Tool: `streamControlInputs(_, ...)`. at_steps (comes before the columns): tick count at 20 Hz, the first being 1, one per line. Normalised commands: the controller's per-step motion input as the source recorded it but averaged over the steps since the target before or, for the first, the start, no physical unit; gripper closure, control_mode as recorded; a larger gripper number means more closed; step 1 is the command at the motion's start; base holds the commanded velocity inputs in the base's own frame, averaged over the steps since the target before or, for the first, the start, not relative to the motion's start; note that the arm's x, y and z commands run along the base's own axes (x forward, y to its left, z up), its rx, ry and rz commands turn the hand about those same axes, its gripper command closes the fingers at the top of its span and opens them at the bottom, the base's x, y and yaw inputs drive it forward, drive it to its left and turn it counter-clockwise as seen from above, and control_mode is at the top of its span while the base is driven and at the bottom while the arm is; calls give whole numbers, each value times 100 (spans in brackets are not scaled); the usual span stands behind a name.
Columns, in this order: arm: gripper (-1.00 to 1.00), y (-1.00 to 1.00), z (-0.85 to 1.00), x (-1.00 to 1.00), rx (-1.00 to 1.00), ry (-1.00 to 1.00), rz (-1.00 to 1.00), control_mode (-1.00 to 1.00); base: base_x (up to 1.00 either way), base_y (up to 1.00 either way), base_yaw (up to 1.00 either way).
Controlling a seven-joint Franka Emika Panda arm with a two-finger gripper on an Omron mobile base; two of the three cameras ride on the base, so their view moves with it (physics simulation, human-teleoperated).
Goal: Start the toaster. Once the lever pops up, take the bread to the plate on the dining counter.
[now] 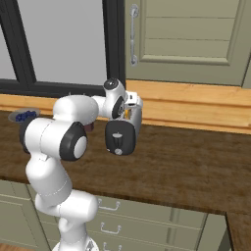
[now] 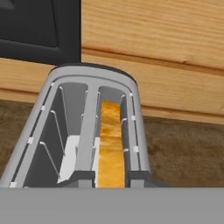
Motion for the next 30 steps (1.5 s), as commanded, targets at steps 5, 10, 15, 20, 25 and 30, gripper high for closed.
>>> streamControlInputs(5, 100, 0, 23, 0, 0, -9, 0, -100, 0, 0, 0)
streamControlInputs(10, 100, 3, 52, 0, 0, -14, -1, -100, 0, 0, 0)
streamControlInputs(15, 100, 25, 64, 0, 0, -2, -4, -100, 0, 0, 0)
streamControlInputs(20, 100, 50, 78, 0, -1, 6, -5, -100, 0, 0, 0)
streamControlInputs(25, 100, 48, 87, -27, -5, 18, -12, -100, 0, 0, 0)
streamControlInputs(30, 100, 45, 98, -36, -17, 29, -16, -100, 0, 0, 0)
